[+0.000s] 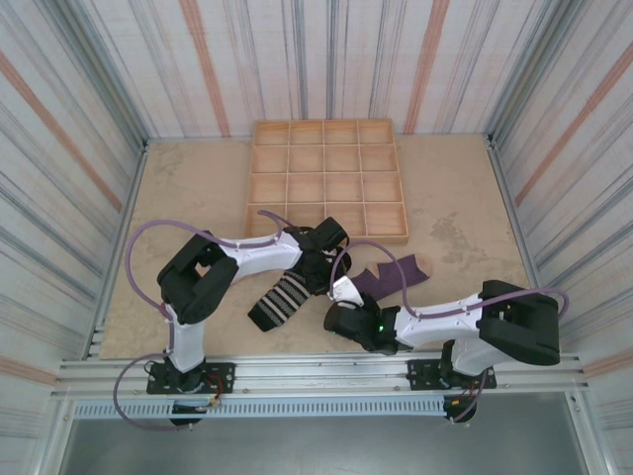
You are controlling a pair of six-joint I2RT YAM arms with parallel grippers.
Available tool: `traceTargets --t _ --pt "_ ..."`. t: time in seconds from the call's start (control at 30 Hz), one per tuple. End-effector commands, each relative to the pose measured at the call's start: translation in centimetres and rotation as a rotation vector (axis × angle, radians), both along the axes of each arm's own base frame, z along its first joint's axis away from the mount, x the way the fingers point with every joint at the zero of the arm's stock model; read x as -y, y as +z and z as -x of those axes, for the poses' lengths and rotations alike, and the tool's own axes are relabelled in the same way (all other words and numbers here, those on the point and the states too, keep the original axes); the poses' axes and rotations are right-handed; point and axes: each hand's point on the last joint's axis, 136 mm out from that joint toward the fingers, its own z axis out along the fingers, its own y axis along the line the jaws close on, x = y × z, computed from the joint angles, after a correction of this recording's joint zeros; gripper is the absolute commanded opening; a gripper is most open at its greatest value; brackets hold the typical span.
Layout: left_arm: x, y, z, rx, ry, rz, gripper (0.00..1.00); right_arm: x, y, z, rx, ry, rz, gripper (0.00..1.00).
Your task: Roll the socks
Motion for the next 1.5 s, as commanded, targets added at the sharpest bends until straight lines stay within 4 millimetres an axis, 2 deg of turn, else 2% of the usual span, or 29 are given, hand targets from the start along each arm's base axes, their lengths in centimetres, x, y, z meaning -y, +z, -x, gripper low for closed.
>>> traceTargets --t 0.0,0.07,0.13,0.2,0.23,0.27,0.33,0.5,0.67,0.73,0.77,0.93,1.07,1.3,1.47 --pt "-0.1 0.5 0.3 -0.021 -0.007 0.012 0.00 1.9 -1.4 0.2 -0.017 -0.056 0.057 0.28" --pt "-0.1 0.6 0.1 -0.018 -0.007 0.014 0.00 2.0 -1.7 0.5 -0.034 -0.060 0.036 0.14" --pt "-0.1 0.8 0.1 -0.012 -0.002 0.023 0.00 1.8 -2.0 0.9 -0.069 -0.052 -0.014 0.07" --pt "0.1 1.2 -0.3 0.017 0.012 0.051 0.11 1.4 -2.3 1.5 -0.132 -0.043 -0.099 0.03" --pt "0.3 1.7 -0.5 0.039 0.020 0.077 0.21 1.5 -2.5 1.8 -0.170 -0.042 -0.147 0.01" --pt "0.5 2.2 -0.8 0.058 0.032 0.101 0.38 1.6 -2.6 1.9 -0.201 -0.051 -0.198 0.00" --pt "0.5 3.0 -1.1 0.091 0.050 0.124 0.57 1.8 -2.9 2.3 -0.278 -0.062 -0.297 0.00" --pt "0.8 5.2 -2.0 0.183 0.050 0.179 0.67 2.3 -2.9 2.6 -0.461 -0.086 -0.517 0.00" --pt "0.6 6.1 -2.1 0.282 0.019 0.187 0.67 3.4 -1.9 2.2 -0.618 -0.159 -0.731 0.00" --pt "0.4 5.7 -1.6 0.299 0.003 0.163 0.66 4.0 -1.8 2.0 -0.662 -0.199 -0.797 0.00" --pt "0.4 5.4 -1.4 0.300 0.000 0.152 0.65 4.3 -1.0 1.5 -0.659 -0.206 -0.855 0.00" --pt "1.2 3.9 -0.7 0.314 -0.024 0.143 0.60 6.0 -1.2 1.3 -0.753 -0.293 -0.989 0.00" --pt "2.9 3.6 -0.6 0.340 -0.061 0.161 0.54 6.7 -1.8 1.5 -0.812 -0.341 -1.024 0.00" --pt "5.5 2.2 -0.5 0.352 -0.079 0.167 0.51 7.8 -2.5 1.4 -0.864 -0.429 -1.094 0.00" --pt "6.5 1.1 -0.5 0.344 -0.062 0.177 0.49 8.3 -2.9 1.3 -0.869 -0.477 -1.101 0.00"
